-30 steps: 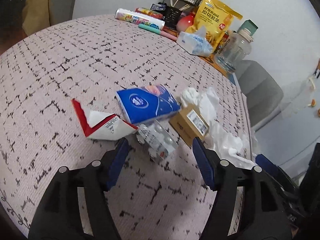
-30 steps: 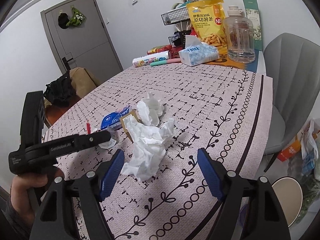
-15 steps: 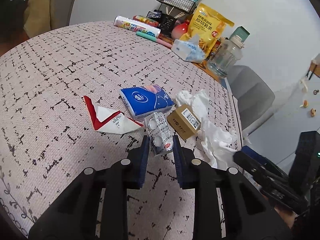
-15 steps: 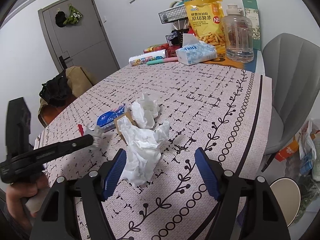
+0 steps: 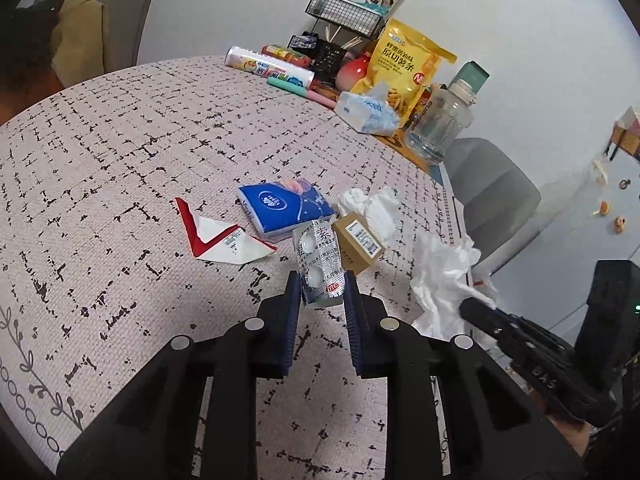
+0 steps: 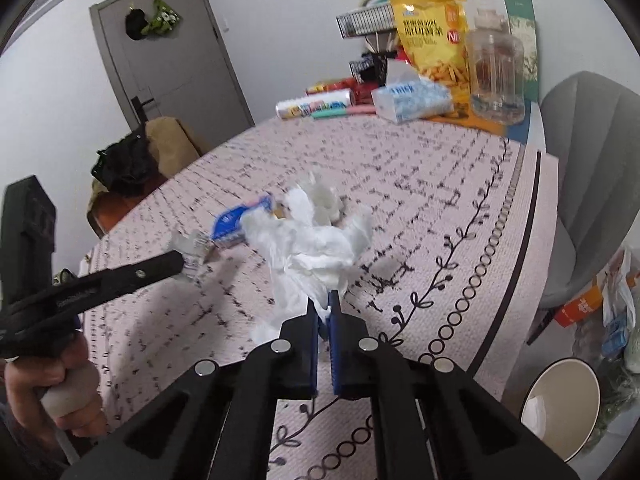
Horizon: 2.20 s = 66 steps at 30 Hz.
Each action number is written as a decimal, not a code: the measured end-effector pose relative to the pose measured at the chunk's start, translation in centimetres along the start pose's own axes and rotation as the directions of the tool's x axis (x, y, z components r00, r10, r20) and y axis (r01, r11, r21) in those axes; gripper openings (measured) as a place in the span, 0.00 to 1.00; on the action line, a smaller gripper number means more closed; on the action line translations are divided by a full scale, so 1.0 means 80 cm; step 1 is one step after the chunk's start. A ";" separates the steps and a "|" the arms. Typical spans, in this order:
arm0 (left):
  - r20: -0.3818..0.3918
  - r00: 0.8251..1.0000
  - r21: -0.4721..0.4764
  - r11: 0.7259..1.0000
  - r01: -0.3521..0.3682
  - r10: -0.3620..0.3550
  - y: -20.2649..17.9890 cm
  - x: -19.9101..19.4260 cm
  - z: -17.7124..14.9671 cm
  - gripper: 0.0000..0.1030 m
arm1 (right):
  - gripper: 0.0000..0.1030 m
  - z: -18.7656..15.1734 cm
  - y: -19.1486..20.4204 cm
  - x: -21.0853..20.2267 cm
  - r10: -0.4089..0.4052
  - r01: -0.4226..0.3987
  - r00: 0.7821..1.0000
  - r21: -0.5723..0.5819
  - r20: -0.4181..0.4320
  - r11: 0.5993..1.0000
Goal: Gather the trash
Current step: 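Grasp the crumpled white tissue with the right gripper while the left holds the blister pack, then carry the blister pack and tissue over the bin with both grippers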
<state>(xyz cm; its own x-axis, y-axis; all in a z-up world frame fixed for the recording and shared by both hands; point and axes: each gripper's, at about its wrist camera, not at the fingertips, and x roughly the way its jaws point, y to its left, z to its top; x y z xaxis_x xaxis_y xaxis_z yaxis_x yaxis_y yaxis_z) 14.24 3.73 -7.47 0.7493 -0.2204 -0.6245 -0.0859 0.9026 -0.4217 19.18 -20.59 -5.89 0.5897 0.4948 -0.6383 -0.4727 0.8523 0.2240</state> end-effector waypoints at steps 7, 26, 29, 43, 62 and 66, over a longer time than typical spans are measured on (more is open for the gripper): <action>0.023 1.000 0.035 0.999 0.012 -0.013 -0.024 -0.015 0.004 0.21 | 0.05 0.007 0.006 -0.041 0.016 -0.015 0.997 -0.011 0.074 1.000; -0.024 0.994 0.188 0.976 0.114 -0.111 -0.161 0.028 0.003 0.21 | 0.05 -0.010 -0.101 -0.134 -0.161 0.138 0.972 0.140 0.171 0.980; -0.044 0.991 0.216 0.968 0.129 -0.123 -0.189 0.041 -0.003 0.21 | 0.05 -0.017 -0.130 -0.148 -0.198 0.166 0.963 0.180 0.181 0.970; -0.160 0.976 0.322 0.927 0.194 -0.149 -0.308 0.117 -0.039 0.21 | 0.05 -0.076 -0.249 -0.185 -0.338 0.270 0.929 0.346 0.152 0.899; -0.346 0.934 0.401 0.886 0.235 -0.090 -0.395 0.264 -0.123 0.21 | 0.05 -0.197 -0.414 -0.144 -0.455 0.400 0.889 0.554 -0.043 0.730; -0.399 0.914 0.406 0.881 0.244 -0.069 -0.404 0.299 -0.143 0.21 | 0.05 -0.214 -0.450 -0.119 -0.470 0.433 0.878 0.575 -0.094 0.694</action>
<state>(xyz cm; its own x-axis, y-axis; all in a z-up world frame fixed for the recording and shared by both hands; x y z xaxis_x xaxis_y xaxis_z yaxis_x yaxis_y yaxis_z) 27.42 -34.94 -16.28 0.4287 -0.4115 -0.8043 0.3738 0.8913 -0.2567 19.34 -58.89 -20.50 0.6781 0.0182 -0.7347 0.3041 0.9032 0.3030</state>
